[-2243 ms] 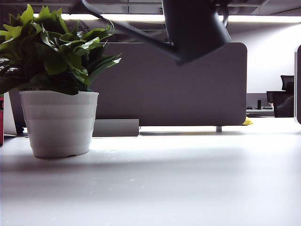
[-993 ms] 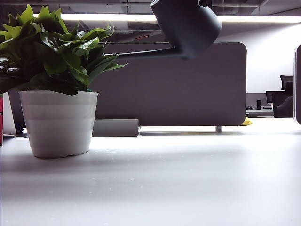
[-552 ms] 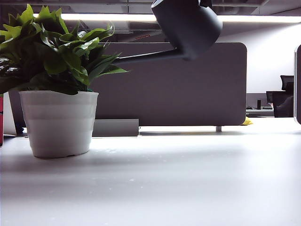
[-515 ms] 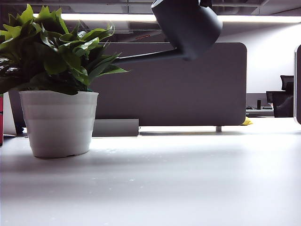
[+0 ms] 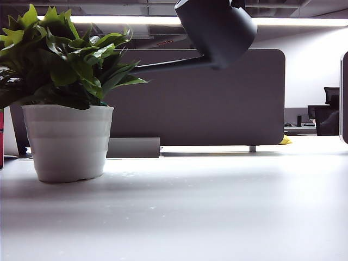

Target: Pick up the watering can from the table, water the potted plant, and put the can back.

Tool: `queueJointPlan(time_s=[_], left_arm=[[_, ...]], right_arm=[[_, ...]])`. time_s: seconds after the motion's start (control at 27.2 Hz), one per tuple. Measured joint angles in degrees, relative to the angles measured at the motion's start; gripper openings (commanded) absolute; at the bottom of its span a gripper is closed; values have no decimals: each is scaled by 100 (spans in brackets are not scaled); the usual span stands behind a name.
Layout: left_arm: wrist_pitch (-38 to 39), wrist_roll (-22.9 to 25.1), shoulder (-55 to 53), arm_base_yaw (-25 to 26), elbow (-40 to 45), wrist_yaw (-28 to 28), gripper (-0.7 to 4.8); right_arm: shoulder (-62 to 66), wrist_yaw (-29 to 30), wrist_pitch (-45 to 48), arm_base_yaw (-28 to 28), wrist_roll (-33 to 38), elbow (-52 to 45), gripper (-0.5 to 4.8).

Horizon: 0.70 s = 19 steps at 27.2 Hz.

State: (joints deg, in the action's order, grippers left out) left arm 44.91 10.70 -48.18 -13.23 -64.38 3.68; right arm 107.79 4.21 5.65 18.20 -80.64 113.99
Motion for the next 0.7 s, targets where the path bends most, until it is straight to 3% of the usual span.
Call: queueJointPlan(time_s=[0.18, 0.48, 0.59, 0.7], left_arm=[[0, 0, 0, 0, 0, 0, -6], [0, 0, 0, 0, 0, 0, -6], [-9, 0, 9, 0, 0, -2, -6], [-15, 0, 42, 0, -11, -9, -6]], right_arm=[[0, -46, -2, 0, 68, 2, -5], [-37, -494, -245, 0, 1108, 0, -5], [-160, -560, -704, -79, 1893, -7, -5], [-407, -577, -1021, -236, 3195, -11, -5]])
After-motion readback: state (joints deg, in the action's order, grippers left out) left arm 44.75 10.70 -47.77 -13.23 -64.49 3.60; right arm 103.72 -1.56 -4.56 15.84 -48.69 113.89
